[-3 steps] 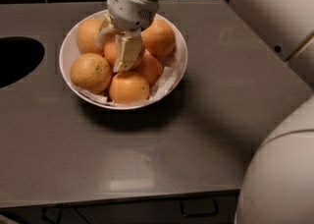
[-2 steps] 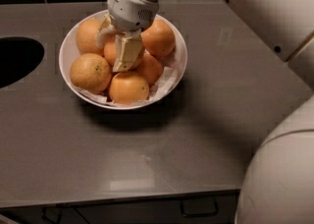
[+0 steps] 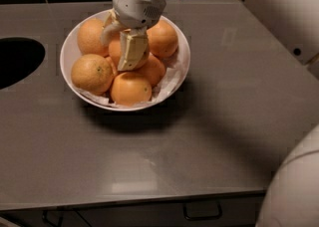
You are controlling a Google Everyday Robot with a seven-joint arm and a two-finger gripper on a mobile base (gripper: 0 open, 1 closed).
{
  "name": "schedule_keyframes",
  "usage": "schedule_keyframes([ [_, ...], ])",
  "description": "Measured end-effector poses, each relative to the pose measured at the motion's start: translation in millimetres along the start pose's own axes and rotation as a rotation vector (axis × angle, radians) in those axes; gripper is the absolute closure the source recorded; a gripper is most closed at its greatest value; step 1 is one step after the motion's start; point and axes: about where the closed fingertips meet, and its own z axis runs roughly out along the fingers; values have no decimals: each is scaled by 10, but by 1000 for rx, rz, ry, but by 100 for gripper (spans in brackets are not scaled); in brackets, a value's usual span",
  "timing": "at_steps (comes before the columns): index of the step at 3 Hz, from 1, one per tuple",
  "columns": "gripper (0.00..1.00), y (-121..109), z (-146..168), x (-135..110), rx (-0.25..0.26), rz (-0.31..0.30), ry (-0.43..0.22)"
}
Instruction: Pick orange from white bowl
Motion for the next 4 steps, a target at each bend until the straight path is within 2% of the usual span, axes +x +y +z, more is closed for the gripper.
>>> schedule_keyframes([
  [2,100,11,-381,-177,101,-56,28],
  [3,92,11,-395,-186,105,-59,29],
  [4,95,11,-395,-186,105,-59,29],
])
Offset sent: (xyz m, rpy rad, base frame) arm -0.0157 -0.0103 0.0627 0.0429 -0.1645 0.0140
